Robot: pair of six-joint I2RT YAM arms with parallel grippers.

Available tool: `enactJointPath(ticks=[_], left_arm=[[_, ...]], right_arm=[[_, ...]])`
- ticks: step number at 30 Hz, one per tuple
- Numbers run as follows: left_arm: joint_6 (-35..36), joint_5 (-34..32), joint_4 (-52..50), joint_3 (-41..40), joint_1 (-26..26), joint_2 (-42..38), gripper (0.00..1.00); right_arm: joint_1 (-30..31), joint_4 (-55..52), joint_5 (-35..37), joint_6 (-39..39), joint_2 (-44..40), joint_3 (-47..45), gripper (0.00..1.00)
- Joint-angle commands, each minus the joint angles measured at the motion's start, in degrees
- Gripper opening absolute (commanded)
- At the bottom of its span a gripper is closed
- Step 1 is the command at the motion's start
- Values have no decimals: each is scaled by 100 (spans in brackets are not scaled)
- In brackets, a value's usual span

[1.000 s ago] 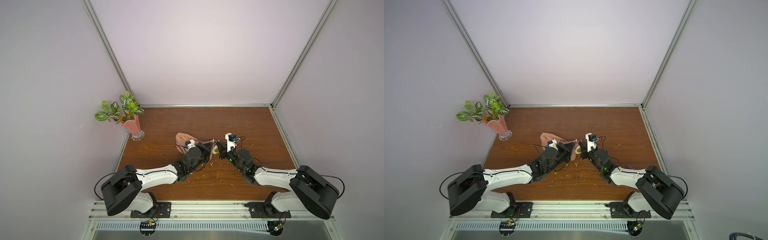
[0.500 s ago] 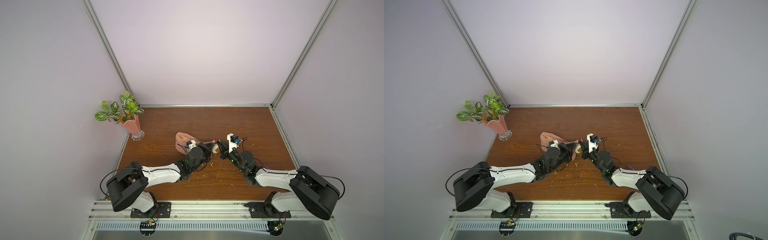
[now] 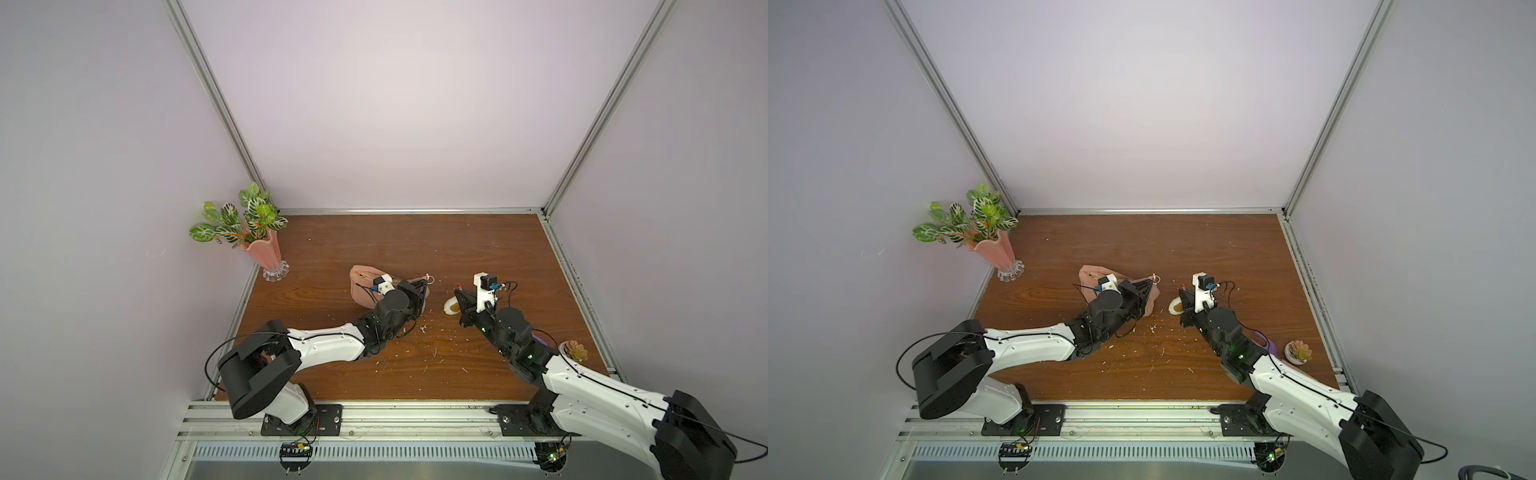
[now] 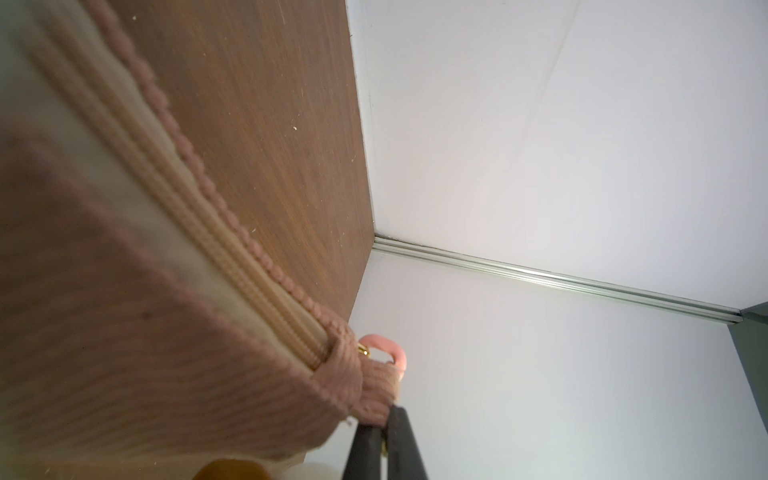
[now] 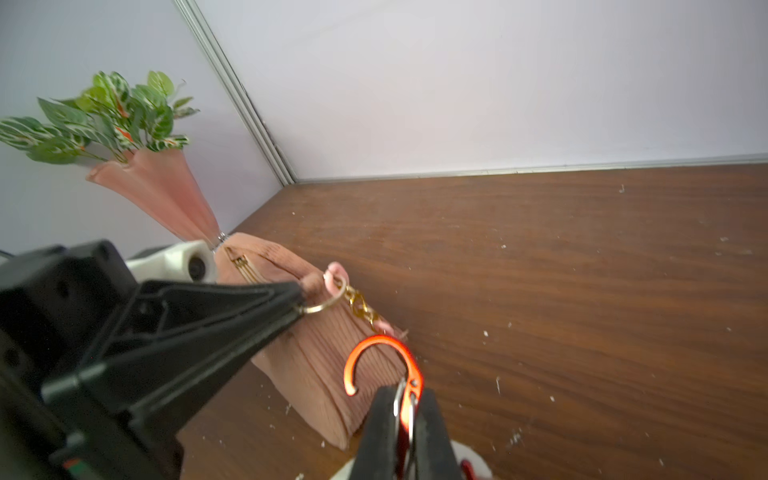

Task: Remove the decoration from the bag
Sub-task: Remove the decoration item from the bag, then place the bag at the center of the board.

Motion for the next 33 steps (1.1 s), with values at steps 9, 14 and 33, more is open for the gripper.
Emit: enactJointPath(ticks=[9, 14, 33], left_arm=[[836, 332, 605, 678, 180, 550, 20], [868, 420, 497, 554, 181, 443, 56], [1600, 934, 301, 439, 178, -389, 100]], right_arm=[[18, -2080, 75, 533, -186, 208, 0], [6, -1810, 276, 565, 271, 233, 0], [-536, -425, 614, 431, 2243, 877, 0]])
